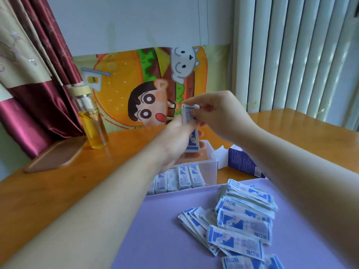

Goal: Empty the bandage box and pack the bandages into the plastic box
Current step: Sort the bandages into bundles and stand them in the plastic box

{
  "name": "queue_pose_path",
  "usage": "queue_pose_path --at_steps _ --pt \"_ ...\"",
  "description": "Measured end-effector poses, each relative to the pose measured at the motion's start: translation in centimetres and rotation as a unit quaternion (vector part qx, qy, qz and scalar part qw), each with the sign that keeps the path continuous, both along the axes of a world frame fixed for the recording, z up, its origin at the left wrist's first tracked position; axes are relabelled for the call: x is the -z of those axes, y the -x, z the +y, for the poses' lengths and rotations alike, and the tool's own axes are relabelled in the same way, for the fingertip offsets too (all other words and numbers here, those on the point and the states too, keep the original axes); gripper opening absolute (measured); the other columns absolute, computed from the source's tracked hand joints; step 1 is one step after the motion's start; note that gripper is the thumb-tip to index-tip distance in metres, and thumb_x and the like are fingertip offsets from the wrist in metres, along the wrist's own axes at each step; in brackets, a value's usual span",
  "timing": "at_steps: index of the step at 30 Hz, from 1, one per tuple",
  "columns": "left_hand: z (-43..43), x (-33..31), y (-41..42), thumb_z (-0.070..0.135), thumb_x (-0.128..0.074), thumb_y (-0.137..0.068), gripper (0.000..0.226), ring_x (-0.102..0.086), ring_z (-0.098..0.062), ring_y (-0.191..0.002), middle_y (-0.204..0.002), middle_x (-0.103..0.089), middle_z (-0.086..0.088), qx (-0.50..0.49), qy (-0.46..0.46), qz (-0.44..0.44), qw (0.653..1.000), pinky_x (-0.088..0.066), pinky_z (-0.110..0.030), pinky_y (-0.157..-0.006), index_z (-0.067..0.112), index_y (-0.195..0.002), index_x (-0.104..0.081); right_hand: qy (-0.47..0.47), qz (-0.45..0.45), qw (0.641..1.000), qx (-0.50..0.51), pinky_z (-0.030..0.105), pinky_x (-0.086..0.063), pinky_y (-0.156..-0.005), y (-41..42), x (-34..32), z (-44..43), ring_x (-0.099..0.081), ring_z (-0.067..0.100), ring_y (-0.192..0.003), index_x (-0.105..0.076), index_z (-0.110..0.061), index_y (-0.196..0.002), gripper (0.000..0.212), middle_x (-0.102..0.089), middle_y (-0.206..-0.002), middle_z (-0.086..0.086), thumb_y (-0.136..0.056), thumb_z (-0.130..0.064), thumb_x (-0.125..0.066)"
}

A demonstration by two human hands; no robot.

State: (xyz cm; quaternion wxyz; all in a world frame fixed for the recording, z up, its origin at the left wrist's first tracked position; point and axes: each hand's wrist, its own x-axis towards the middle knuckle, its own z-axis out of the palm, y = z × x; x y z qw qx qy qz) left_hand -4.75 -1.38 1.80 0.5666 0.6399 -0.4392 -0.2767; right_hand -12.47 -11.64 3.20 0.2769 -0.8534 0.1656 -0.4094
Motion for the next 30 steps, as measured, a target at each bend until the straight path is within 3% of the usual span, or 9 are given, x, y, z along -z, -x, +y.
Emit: queue_pose_path --at_steps 2,7,11,13,18,22,25,27,30 --pt "-1.0 -0.2 -1.0 0.02 -0.043 -0.1 0.016 -0.064 -0.014 -0.072 -0.084 -0.06 0.002 0.023 -0.025 -0.002 0.999 -0.051 -0.034 -0.07 0.024 -0.094 -0.057 -0.015 0.002 1.0 0.006 0.006 -0.044 -0.05 -0.5 0.6 -1.3 -0.055 -0.003 -0.046 -0.07 -0.017 -0.109 0.029 -0.063 -0.071 -0.008 -0.088 -0.003 -0.057" --pt "-4.0 0.0 -3.8 0.006 -0.05 -0.094 0.022 -0.063 -0.023 -0.102 -0.105 -0.069 -0.007 -0.001 -0.144 -0.128 0.981 -0.046 -0.045 -0.098 0.02 -0.089 -0.066 -0.032 0.042 0.998 0.037 0.007 -0.044 -0.049 -1.8 2.4 -3.9 -0.055 0.0 -0.057 -0.07 -0.019 -0.108 0.026 -0.066 -0.079 -0.004 -0.088 -0.008 -0.057" --pt "-6.3 1.3 -5.1 0.003 -0.06 -0.087 0.014 -0.064 -0.021 -0.084 -0.092 -0.07 -0.01 -0.022 -0.204 -0.078 0.976 -0.05 -0.034 -0.079 0.015 -0.081 -0.061 -0.043 0.113 0.99 0.067 0.006 -0.035 -0.04 -2.6 4.2 -5.6 -0.052 0.003 -0.06 -0.07 -0.02 -0.108 0.026 -0.06 -0.085 -0.001 -0.088 -0.01 -0.057" --pt "-7.0 2.3 -5.2 0.001 -0.061 -0.087 0.016 -0.06 -0.02 -0.076 -0.081 -0.066 -0.009 -0.027 -0.223 -0.043 0.974 -0.048 -0.032 -0.072 0.013 -0.078 -0.055 -0.034 0.162 0.983 0.075 0.012 -0.039 -0.047 -3.0 4.9 -6.2 -0.055 0.012 -0.07 -0.07 -0.02 -0.108 0.025 -0.059 -0.09 0.0 -0.088 -0.01 -0.058" --pt "-7.8 4.5 -6.0 -0.003 -0.055 -0.09 0.012 -0.065 -0.021 -0.076 -0.085 -0.069 -0.012 0.023 -0.269 0.042 0.962 -0.053 -0.031 -0.073 0.006 -0.088 -0.063 -0.023 0.265 0.962 0.063 0.033 -0.057 -0.074 -3.9 6.1 -6.8 -0.062 0.02 -0.085 -0.06 -0.024 -0.088 0.015 -0.063 -0.096 0.001 -0.084 -0.01 -0.062" --pt "-7.7 5.4 -6.3 -0.003 -0.044 -0.094 0.024 -0.062 -0.017 -0.07 -0.076 -0.065 -0.008 0.071 -0.308 0.075 0.946 -0.053 -0.035 -0.078 0.008 -0.081 -0.061 0.042 0.344 0.937 0.045 0.036 -0.055 -0.077 -4.2 6.3 -6.6 -0.06 0.023 -0.085 -0.058 -0.024 -0.076 0.016 -0.062 -0.087 -0.001 -0.084 -0.01 -0.061" --pt "-7.7 5.6 -6.7 -0.002 -0.039 -0.095 0.03 -0.065 -0.014 -0.067 -0.076 -0.066 -0.004 0.093 -0.336 0.089 0.933 -0.05 -0.037 -0.088 0.008 -0.085 -0.066 0.092 0.4 0.911 0.044 0.037 -0.049 -0.077 -4.3 6.3 -6.3 -0.058 0.023 -0.087 -0.064 -0.022 -0.083 0.01 -0.065 -0.091 -0.001 -0.086 -0.014 -0.059" --pt "-7.8 5.7 -6.7 0.0 -0.037 -0.096 0.03 -0.065 -0.011 -0.064 -0.075 -0.067 -0.001 0.116 -0.35 0.104 0.924 -0.05 -0.034 -0.086 0.009 -0.09 -0.065 0.138 0.439 0.887 0.05 0.035 -0.036 -0.081 -4.6 6.2 -6.1 -0.054 0.023 -0.087 -0.066 -0.019 -0.092 0.011 -0.064 -0.093 -0.001 -0.087 -0.017 -0.057" --pt "-8.1 5.9 -6.7 0.002 -0.035 -0.097 0.03 -0.066 -0.009 -0.057 -0.067 -0.067 0.002 0.114 -0.359 0.116 0.919 -0.05 -0.03 -0.081 0.01 -0.092 -0.063 0.189 0.486 0.851 0.056 0.039 -0.03 -0.093 -4.8 5.8 -6.0 -0.047 0.022 -0.089 -0.063 -0.019 -0.105 0.017 -0.057 -0.095 -0.002 -0.088 -0.019 -0.058"
